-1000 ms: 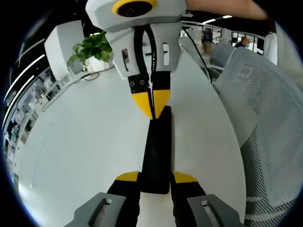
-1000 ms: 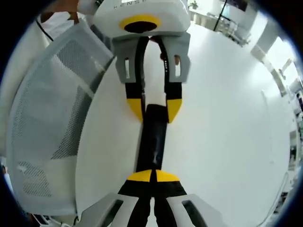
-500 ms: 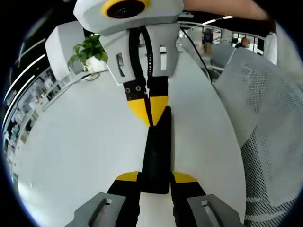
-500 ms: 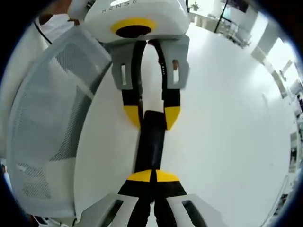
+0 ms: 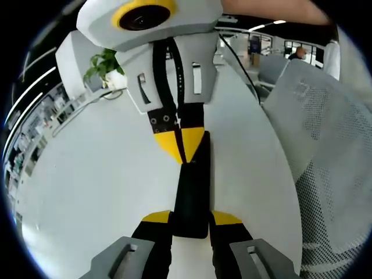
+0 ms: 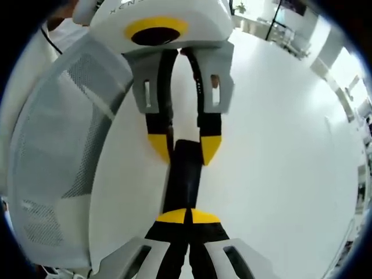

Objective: Press the specified remote control buttons in sequence, fully releasing each button before pressing the next.

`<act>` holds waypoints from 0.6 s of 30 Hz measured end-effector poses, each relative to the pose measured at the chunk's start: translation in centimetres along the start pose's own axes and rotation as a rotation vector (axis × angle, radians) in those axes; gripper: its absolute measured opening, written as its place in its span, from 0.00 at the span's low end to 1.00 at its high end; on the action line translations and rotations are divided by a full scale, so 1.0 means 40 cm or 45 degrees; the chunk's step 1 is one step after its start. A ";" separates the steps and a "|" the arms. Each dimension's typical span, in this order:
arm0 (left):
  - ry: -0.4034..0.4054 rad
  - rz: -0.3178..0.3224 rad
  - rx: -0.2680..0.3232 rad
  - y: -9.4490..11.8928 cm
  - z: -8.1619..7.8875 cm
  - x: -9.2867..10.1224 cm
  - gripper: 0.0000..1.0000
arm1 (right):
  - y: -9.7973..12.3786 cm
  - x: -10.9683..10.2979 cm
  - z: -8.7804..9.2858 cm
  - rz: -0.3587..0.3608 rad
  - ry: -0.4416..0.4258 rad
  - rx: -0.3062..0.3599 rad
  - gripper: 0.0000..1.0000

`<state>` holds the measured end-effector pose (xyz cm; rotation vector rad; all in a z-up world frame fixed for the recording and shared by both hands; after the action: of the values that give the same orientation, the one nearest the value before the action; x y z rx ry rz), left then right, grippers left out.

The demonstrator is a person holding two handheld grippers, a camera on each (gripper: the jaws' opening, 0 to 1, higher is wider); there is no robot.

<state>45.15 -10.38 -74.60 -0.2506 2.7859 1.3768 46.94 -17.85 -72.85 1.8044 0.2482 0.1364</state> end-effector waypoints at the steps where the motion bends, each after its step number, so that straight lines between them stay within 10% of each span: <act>1: 0.000 0.000 0.001 0.000 0.000 0.000 0.24 | -0.001 0.000 -0.001 -0.002 0.001 -0.001 0.00; 18: -0.001 0.004 0.006 0.001 0.000 -0.002 0.24 | -0.014 0.004 0.004 -0.014 0.013 -0.027 0.00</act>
<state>45.21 -10.36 -74.56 -0.2454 2.7904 1.3705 47.09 -17.81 -73.44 1.7813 0.2629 0.1397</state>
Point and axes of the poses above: the point that each gripper's makers call its tool centre point, and the gripper's own axes: y roughly backward along the fingers, x roughly to its right, z roughly out of its underside, the point moved 4 cm from there along y, roughly backward along the fingers, and after that the axes turned 2 degrees about -x, right-handed, at the moved point
